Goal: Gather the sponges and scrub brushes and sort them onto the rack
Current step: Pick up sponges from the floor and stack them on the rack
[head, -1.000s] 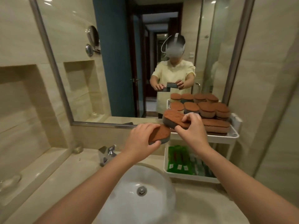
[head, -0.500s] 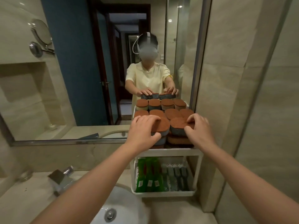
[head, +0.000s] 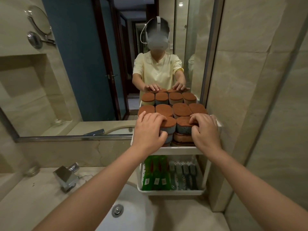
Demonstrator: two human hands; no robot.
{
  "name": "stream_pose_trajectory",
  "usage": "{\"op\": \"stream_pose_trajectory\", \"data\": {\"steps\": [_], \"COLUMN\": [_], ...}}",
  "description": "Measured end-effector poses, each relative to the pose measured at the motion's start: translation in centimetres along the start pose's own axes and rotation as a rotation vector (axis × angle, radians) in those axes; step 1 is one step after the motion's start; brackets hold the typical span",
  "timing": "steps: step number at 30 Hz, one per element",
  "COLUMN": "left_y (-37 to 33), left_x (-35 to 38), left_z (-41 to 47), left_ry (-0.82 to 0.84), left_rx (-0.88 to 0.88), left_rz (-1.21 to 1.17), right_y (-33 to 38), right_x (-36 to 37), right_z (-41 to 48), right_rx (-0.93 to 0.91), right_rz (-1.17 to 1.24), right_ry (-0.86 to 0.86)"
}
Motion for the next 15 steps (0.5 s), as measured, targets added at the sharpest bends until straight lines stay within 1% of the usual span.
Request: {"op": "stream_pose_trajectory", "data": {"steps": [2,4,6,8,11,15], "left_y": [0.2,0.5,1.2,2.4,5.2,10.6], "left_x": [-0.3,-0.8,-1.4,-2.2,-3.8,-6.9], "left_z": [-0.7,-1.6,-2.8,-4.2,-7.0,-11.8], "left_ry": [-0.005,-0.026,-0.047,-0.06,-0.094,-0.158], "left_rx": [-0.002,-0.009,-0.042,-0.109,-0.211,-0.366], "left_rz": [-0.02,-0.051,-0.111,-0.176,-0.245,-0.266], "right_y": [0.5,1.8,3.8,6.4,10.9,17.0], "right_x": [-0.2,-0.6,-0.6,0.4,3.2,8.3], "right_z": [-0.3,-0.6,-0.9,-1.3,-2.0,-3.1], "right_rx": [-0.01,-0.059,-0.135,-0.217,-0.293,-0.313], "right_rz": [-0.039,-0.026,0.039,0.159,0.346,0.505], "right_ry": [-0.013,-0.08,-0.157,-0.174,-0.106,0.04]}}
Point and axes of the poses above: each hand's wrist, its own z-axis towards the middle knuckle, its own x-axis out of the palm, y = z × x, the point moved 7 cm from there along z, towards the middle knuckle, and after that the axes turned 13 degrees about -x, right-handed, at the moved point
